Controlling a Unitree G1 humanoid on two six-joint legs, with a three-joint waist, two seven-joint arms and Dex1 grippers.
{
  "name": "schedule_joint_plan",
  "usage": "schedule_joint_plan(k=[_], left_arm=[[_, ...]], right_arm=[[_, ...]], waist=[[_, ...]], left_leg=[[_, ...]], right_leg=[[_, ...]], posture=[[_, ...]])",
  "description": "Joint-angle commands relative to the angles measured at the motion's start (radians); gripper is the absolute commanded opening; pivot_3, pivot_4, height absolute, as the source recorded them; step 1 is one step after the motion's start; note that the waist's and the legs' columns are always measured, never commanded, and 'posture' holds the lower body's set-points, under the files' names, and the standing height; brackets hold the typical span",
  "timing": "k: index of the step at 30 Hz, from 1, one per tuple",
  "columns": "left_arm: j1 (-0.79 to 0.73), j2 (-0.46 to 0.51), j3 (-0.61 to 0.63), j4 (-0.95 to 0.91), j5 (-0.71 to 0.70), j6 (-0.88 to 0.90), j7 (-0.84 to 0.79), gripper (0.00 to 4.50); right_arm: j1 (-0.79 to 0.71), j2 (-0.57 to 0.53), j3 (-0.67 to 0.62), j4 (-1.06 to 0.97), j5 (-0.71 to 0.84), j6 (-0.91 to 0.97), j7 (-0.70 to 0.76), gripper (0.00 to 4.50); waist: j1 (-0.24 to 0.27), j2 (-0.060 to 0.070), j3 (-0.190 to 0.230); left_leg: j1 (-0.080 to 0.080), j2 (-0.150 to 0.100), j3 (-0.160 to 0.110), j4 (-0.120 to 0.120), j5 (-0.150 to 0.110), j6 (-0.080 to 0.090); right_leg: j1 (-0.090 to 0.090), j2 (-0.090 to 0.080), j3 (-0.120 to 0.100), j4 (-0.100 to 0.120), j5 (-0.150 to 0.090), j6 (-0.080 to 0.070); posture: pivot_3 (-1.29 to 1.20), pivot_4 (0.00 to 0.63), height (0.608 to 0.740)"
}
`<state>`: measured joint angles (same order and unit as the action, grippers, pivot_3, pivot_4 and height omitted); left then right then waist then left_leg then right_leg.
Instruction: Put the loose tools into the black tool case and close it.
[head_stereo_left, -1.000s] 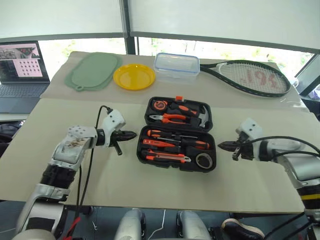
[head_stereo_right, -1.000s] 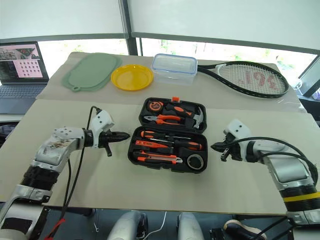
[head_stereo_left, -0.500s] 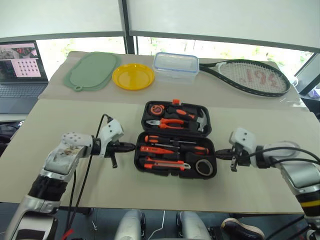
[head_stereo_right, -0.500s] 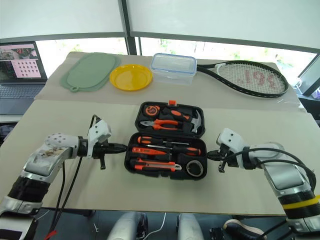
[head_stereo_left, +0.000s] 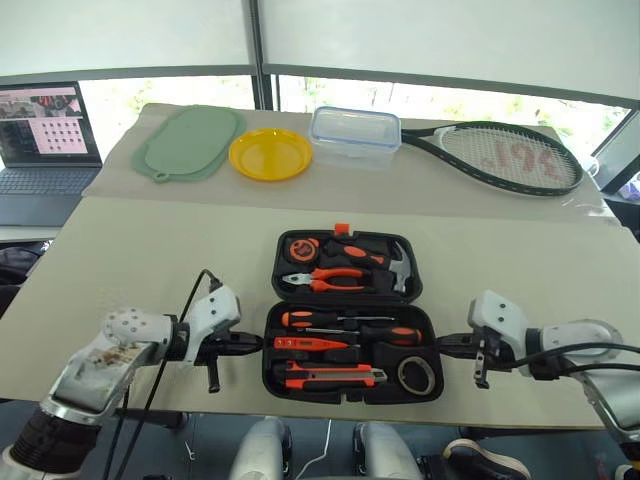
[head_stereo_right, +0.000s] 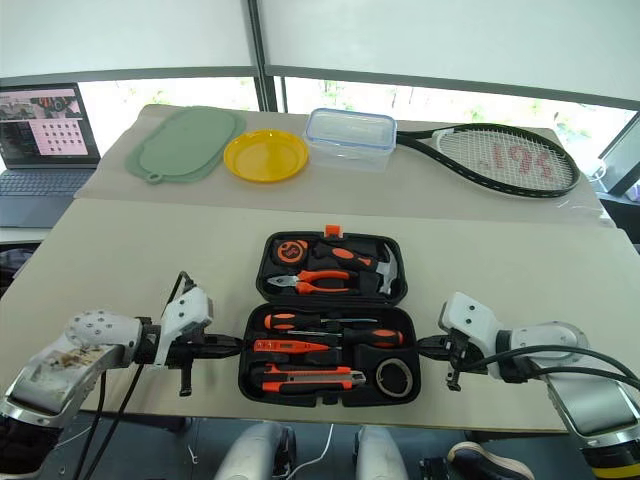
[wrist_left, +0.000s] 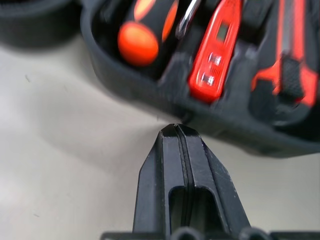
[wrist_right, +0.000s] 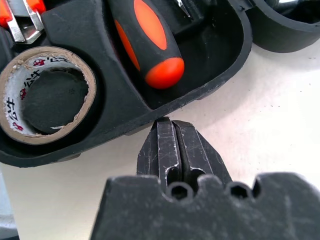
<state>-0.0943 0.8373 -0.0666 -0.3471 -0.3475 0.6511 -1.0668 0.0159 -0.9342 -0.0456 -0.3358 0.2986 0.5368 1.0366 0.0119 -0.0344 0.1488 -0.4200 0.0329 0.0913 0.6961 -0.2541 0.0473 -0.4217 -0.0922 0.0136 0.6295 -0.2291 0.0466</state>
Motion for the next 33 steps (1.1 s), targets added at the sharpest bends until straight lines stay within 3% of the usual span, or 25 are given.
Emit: schedule_joint_plan(k=[1, 2, 6, 13, 21, 22, 25, 29, 30, 33], left_arm=[[-0.061, -0.005, 0.131, 0.088, -0.08, 0.196, 0.085, 0.54], [-0.078, -0.009, 0.147, 0.101, -0.104, 0.234, 0.092, 0.73], [-0.282, -0.082, 0.215, 0.219, -0.217, 0.512, 0.18, 2.21], [-0.541, -0.272, 0.281, 0.374, -0.258, 0.714, 0.354, 2.21], [-0.559, -0.302, 0.184, 0.41, -0.217, 0.651, 0.393, 2.21], [-0.557, -0.302, 0.176, 0.41, -0.217, 0.644, 0.392, 2.24], [-0.55, -0.304, 0.163, 0.409, -0.215, 0.627, 0.393, 1.53], [-0.543, -0.305, 0.155, 0.399, -0.218, 0.626, 0.393, 0.05], [-0.54, -0.304, 0.154, 0.394, -0.22, 0.627, 0.393, 0.0], [-0.534, -0.303, 0.153, 0.374, -0.231, 0.641, 0.39, 0.0]], right_arm=[[-0.047, -0.029, -0.099, 0.032, 0.045, 0.084, -0.025, 1.08], [-0.056, -0.031, -0.106, 0.038, 0.049, 0.093, -0.027, 1.44], [-0.218, 0.005, -0.126, 0.117, 0.112, 0.25, -0.087, 2.74], [-0.49, 0.117, -0.079, 0.241, 0.2, 0.522, -0.178, 2.74], [-0.58, 0.185, 0.01, 0.356, 0.163, 0.536, -0.226, 2.74], [-0.585, 0.193, 0.02, 0.368, 0.156, 0.528, -0.23, 2.5], [-0.583, 0.203, 0.049, 0.382, 0.135, 0.504, -0.233, 1.72], [-0.576, 0.208, 0.064, 0.38, 0.134, 0.497, -0.226, 0.4], [-0.575, 0.207, 0.064, 0.375, 0.137, 0.5, -0.223, 0.07], [-0.571, 0.204, 0.063, 0.356, 0.147, 0.512, -0.218, 0.07]], waist=[[0.0, 0.0, 0.0], [0.0, 0.0, 0.0], [0.0, 0.0, 0.0], [-0.002, -0.001, 0.0], [-0.006, -0.001, 0.0], [-0.006, -0.001, 0.0], [-0.005, -0.001, 0.0], [-0.006, -0.001, 0.0], [-0.006, -0.001, 0.0], [-0.006, -0.001, 0.0]], left_leg=[[0.0, 0.0, 0.0, 0.0, 0.0, 0.0], [0.001, 0.0, 0.0, 0.0, 0.0, -0.001], [0.002, 0.0, -0.001, 0.001, 0.001, -0.001], [0.001, -0.003, -0.001, 0.0, 0.001, -0.001], [-0.001, -0.003, -0.001, 0.0, 0.001, -0.001], [-0.001, -0.003, -0.001, 0.0, 0.001, -0.001], [-0.002, -0.003, -0.001, 0.0, 0.001, -0.001], [-0.001, -0.002, -0.001, 0.0, 0.001, -0.001], [-0.001, -0.002, -0.002, 0.0, 0.001, -0.002], [0.0, -0.002, -0.002, 0.0, 0.002, -0.002]], right_leg=[[0.0, 0.0, 0.0, 0.0, 0.0, 0.0], [0.0, 0.0, 0.0, 0.001, 0.0, 0.0], [0.001, 0.001, 0.0, 0.001, 0.0, 0.0], [0.001, 0.001, 0.0, 0.001, 0.001, 0.0], [-0.001, 0.0, 0.0, 0.0, 0.001, 0.0], [-0.001, 0.0, 0.0, 0.0, 0.001, 0.0], [-0.001, 0.0, 0.0, 0.0, 0.001, 0.0], [0.0, 0.0, 0.0, 0.0, 0.001, 0.0], [0.0, 0.0, 0.0, 0.0, 0.001, 0.0], [0.001, 0.0, 0.0, 0.001, 0.002, 0.0]], posture=[[0.0, 0.15, 0.738], [0.0, 0.15, 0.738], [0.0, 0.15, 0.738], [0.0, 0.15, 0.738], [0.0, 0.15, 0.738], [0.0, 0.15, 0.738], [0.0, 0.15, 0.738], [0.0, 0.15, 0.738], [0.0, 0.15, 0.738], [0.0, 0.15, 0.738]])
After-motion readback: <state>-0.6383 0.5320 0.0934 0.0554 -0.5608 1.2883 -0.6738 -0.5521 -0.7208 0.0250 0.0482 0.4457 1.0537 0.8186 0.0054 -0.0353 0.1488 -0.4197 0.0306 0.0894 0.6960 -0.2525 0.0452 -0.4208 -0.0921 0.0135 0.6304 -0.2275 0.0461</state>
